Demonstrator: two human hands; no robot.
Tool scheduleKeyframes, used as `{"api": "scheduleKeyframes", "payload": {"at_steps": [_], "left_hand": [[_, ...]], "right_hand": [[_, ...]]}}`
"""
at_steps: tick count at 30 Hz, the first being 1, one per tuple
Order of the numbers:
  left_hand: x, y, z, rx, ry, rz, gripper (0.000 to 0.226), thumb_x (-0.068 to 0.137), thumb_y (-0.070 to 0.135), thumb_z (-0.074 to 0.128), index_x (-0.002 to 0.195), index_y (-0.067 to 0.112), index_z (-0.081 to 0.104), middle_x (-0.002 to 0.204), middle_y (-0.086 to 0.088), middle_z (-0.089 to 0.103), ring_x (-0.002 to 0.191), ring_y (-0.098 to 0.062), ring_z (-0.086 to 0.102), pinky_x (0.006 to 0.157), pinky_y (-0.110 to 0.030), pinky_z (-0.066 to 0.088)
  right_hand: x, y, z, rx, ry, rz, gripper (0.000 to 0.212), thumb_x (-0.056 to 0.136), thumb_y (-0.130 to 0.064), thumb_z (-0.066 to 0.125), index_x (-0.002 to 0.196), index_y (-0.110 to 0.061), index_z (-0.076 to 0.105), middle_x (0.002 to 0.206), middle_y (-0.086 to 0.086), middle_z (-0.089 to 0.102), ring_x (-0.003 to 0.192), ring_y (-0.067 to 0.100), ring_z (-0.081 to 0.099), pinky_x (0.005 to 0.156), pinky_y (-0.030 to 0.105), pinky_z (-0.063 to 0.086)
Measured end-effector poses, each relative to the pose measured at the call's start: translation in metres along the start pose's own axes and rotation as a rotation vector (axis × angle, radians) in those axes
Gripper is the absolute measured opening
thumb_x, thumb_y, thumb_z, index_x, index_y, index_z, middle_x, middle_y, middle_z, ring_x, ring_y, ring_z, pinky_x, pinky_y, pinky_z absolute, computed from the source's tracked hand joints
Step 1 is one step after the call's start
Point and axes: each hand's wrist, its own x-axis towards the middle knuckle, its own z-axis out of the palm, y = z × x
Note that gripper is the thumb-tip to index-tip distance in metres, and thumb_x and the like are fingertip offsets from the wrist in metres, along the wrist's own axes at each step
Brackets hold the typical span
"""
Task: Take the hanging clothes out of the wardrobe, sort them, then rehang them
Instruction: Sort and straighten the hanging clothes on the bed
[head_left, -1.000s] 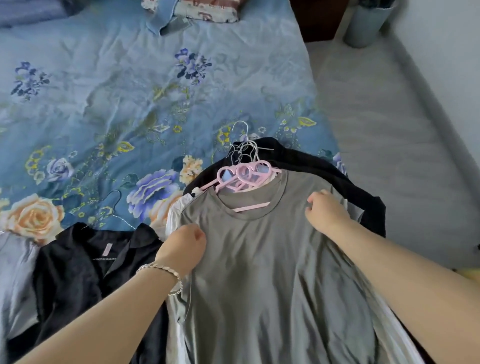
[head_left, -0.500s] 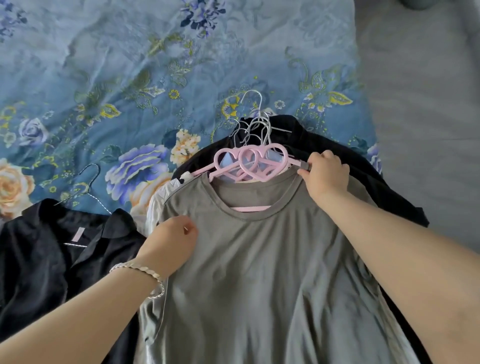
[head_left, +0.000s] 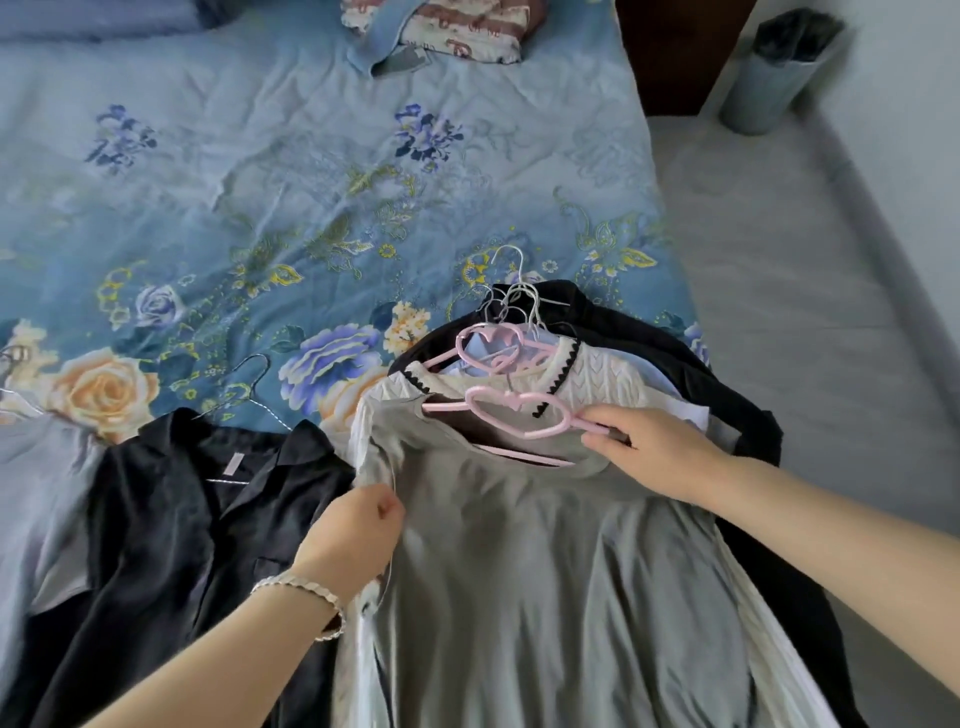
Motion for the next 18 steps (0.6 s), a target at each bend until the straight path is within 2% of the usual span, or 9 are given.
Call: {"api": "scheduleKeyframes", "payload": {"at_steps": [1, 3, 5, 8, 10, 13, 15, 18], "left_hand": [[-0.013, -0.007, -0.008, 0.004, 0.009, 0.017, 0.018, 0.089, 0.013, 0.046, 0.085, 0.007, 0.062, 0.082, -0.011, 0.067, 0.082, -0.029, 0.062, 0.073, -0.033, 0.049], [-0.044, -0.025, -0.027, -0.005, 0.029, 0.045, 0.019, 0.090, 0.016, 0.045, 0.085, 0.008, 0.062, 0.080, -0.008, 0.067, 0.077, -0.026, 0.061, 0.072, -0.033, 0.050], [-0.079, -0.047, -0.049, -0.011, 0.059, 0.063, 0.019, 0.090, 0.015, 0.044, 0.085, 0.012, 0.062, 0.076, -0.003, 0.065, 0.071, -0.023, 0.058, 0.069, -0.032, 0.050], [-0.138, -0.090, -0.088, -0.091, 0.108, 0.070, 0.022, 0.090, 0.014, 0.044, 0.078, 0.018, 0.062, 0.074, -0.001, 0.065, 0.073, -0.024, 0.061, 0.074, -0.034, 0.052], [-0.182, -0.126, -0.114, -0.121, 0.147, 0.068, 0.021, 0.091, 0.015, 0.044, 0.080, 0.018, 0.062, 0.078, -0.002, 0.067, 0.079, -0.025, 0.065, 0.077, -0.035, 0.052], [-0.246, -0.184, -0.148, -0.180, 0.208, 0.039, 0.020, 0.091, 0.015, 0.046, 0.076, 0.016, 0.060, 0.075, -0.004, 0.066, 0.068, -0.024, 0.060, 0.072, -0.038, 0.053], [-0.290, -0.227, -0.169, -0.183, 0.252, 0.016, 0.020, 0.090, 0.014, 0.048, 0.072, 0.014, 0.056, 0.069, -0.004, 0.060, 0.063, -0.022, 0.052, 0.062, -0.037, 0.050], [-0.342, -0.284, -0.202, -0.165, 0.347, 0.001, 0.016, 0.087, 0.007, 0.049, 0.079, 0.005, 0.064, 0.071, -0.012, 0.064, 0.064, -0.027, 0.058, 0.069, -0.044, 0.054]], "right_hand": [[-0.015, -0.015, -0.001, 0.007, -0.008, 0.010, 0.023, 0.096, -0.035, 0.048, 0.116, -0.037, 0.057, 0.071, -0.017, 0.052, 0.073, 0.007, 0.049, 0.058, 0.010, 0.030], [-0.046, -0.051, 0.001, 0.008, 0.013, -0.004, 0.019, 0.096, -0.036, 0.047, 0.109, -0.033, 0.059, 0.080, -0.013, 0.054, 0.082, 0.012, 0.051, 0.064, 0.021, 0.034], [-0.077, -0.093, 0.006, -0.037, 0.054, -0.002, 0.021, 0.098, -0.035, 0.042, 0.092, -0.021, 0.057, 0.075, -0.007, 0.051, 0.079, 0.019, 0.049, 0.064, 0.031, 0.033], [-0.129, -0.165, 0.012, -0.040, 0.205, 0.032, 0.037, 0.096, -0.031, 0.040, 0.062, -0.017, 0.035, 0.063, -0.004, 0.040, 0.075, 0.026, 0.047, 0.056, 0.033, 0.029], [-0.171, -0.220, 0.012, -0.055, 0.311, 0.022, 0.046, 0.094, -0.041, 0.042, 0.057, -0.016, 0.032, 0.059, -0.002, 0.040, 0.072, 0.027, 0.046, 0.059, 0.033, 0.031], [-0.237, -0.299, 0.010, -0.247, 0.425, -0.094, 0.054, 0.091, -0.054, 0.041, 0.053, -0.016, 0.033, 0.062, -0.001, 0.043, 0.072, 0.027, 0.048, 0.059, 0.030, 0.029], [-0.282, -0.351, 0.013, -0.333, 0.472, -0.185, 0.054, 0.091, -0.053, 0.041, 0.052, -0.017, 0.034, 0.063, -0.001, 0.043, 0.070, 0.026, 0.048, 0.056, 0.030, 0.028], [-0.338, -0.419, 0.017, -0.345, 0.534, -0.279, 0.054, 0.090, -0.048, 0.045, 0.050, -0.012, 0.038, 0.052, 0.001, 0.041, 0.054, 0.022, 0.042, 0.047, 0.028, 0.025]]}}
